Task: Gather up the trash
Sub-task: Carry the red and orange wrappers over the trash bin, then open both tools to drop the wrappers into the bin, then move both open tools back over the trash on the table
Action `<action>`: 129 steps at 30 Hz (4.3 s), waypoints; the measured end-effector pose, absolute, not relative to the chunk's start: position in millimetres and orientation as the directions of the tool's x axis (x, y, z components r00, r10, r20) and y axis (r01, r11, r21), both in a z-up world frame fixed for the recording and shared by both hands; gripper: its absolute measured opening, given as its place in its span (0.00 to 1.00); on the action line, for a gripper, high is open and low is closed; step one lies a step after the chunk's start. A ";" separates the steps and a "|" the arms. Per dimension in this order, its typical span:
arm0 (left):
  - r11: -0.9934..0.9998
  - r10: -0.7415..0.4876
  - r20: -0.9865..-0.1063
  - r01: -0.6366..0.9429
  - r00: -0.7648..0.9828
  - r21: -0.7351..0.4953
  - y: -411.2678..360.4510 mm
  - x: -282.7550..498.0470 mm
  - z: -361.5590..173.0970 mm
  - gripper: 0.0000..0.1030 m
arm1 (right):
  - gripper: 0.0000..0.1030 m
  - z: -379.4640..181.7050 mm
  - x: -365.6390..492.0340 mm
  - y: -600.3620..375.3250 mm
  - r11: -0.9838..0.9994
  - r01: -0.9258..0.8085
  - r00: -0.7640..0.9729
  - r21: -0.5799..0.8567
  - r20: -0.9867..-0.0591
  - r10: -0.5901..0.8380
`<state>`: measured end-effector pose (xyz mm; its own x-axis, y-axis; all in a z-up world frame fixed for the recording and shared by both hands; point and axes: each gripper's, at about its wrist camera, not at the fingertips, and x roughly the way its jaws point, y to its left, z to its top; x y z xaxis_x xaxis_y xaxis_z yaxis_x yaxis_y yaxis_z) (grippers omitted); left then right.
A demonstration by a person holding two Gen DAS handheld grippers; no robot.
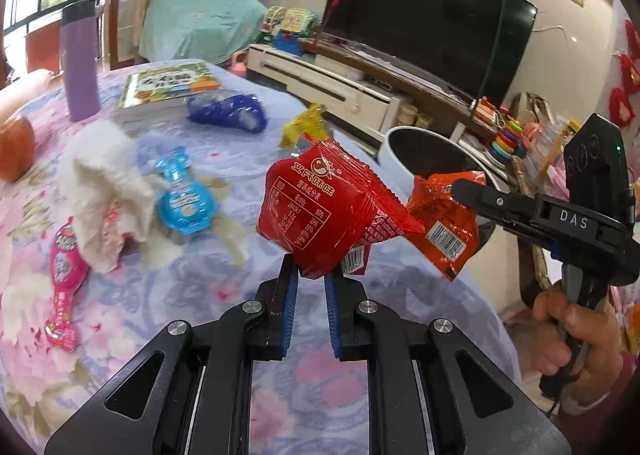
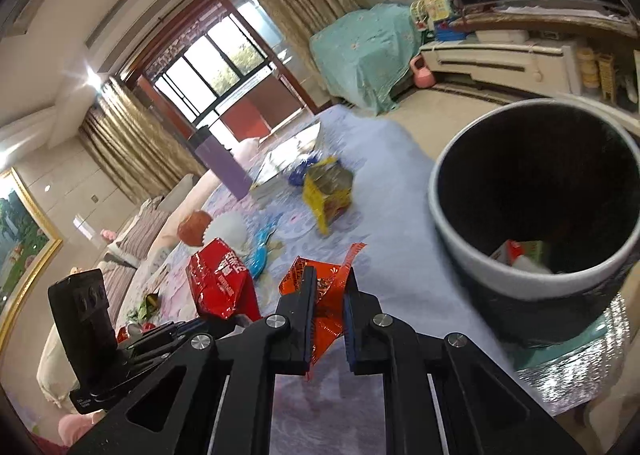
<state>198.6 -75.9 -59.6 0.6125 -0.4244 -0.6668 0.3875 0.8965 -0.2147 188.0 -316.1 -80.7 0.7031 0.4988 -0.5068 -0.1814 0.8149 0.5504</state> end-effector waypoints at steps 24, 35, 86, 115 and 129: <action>0.845 -0.480 -0.668 0.505 0.569 -0.177 -152.9 213.5 -45.5 0.12 | 0.11 -61.4 185.3 -391.0 0.845 -0.088 0.795 0.528 -0.474 0.379; 0.822 -0.494 -0.673 0.548 0.550 -0.155 -190.1 227.2 -38.2 0.12 | 0.11 -63.4 195.7 -421.1 0.861 -0.023 0.813 0.508 -0.492 0.312; 0.873 -0.449 -0.686 0.446 0.573 -0.199 -180.0 233.3 -53.7 0.70 | 0.94 -63.7 194.8 -418.2 0.891 0.024 0.786 0.454 -0.559 0.263; 0.959 -0.267 -0.688 0.115 0.675 -0.259 -5.6 187.6 -74.4 0.70 | 0.94 -73.3 192.7 -268.8 0.889 -0.218 0.708 0.402 -0.562 0.427; 0.972 -0.181 -0.699 0.019 0.691 -0.233 29.7 217.5 -77.7 0.70 | 0.94 -79.3 230.3 -242.8 0.909 -0.215 0.712 0.357 -0.579 0.396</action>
<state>217.5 29.7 -77.7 0.6915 -0.1812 -0.6993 0.0190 0.9723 -0.2330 230.3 -242.8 -79.3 0.7125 0.3958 -0.5794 -0.2146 0.9091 0.3571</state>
